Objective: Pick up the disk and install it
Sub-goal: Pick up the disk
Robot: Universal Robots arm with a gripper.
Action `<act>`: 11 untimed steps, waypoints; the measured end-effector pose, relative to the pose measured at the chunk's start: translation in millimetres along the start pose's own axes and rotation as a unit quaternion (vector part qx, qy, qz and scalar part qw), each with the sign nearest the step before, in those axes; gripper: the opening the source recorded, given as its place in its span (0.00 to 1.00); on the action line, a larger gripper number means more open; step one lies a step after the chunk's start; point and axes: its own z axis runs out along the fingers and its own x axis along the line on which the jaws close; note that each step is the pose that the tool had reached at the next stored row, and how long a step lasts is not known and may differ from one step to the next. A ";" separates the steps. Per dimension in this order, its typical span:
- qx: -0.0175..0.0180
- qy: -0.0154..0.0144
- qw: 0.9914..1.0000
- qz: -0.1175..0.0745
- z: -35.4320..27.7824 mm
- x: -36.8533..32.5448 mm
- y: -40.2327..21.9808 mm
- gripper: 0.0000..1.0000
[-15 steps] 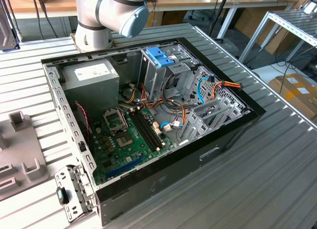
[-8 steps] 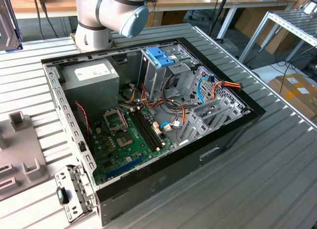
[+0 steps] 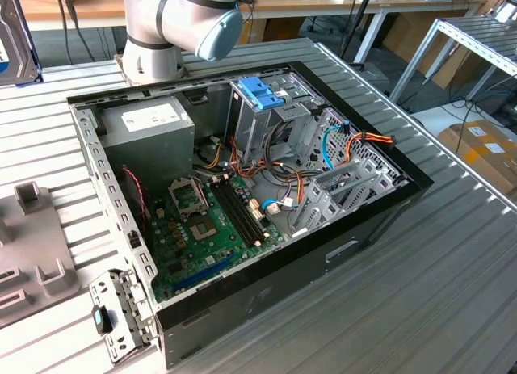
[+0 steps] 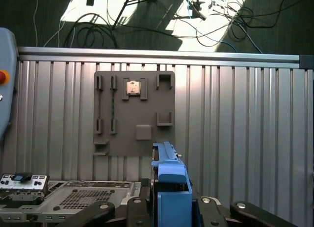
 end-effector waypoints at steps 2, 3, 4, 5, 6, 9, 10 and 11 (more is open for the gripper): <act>0.000 0.000 1.000 0.000 0.4 0.0 -0.8 0.37; 0.000 0.000 1.000 0.000 0.8 0.0 -1.5 0.37; 0.000 0.000 1.000 0.000 1.0 0.0 -1.9 0.37; 0.000 0.000 1.000 0.000 1.2 0.0 -2.4 0.37; 0.000 0.000 1.000 0.000 1.4 0.1 -2.9 0.37; 0.000 0.000 1.000 0.000 2.1 0.2 -3.9 0.37; 0.000 0.000 1.000 0.000 2.2 0.4 -4.2 0.37; 0.000 0.000 1.000 0.000 2.3 0.6 -4.4 0.37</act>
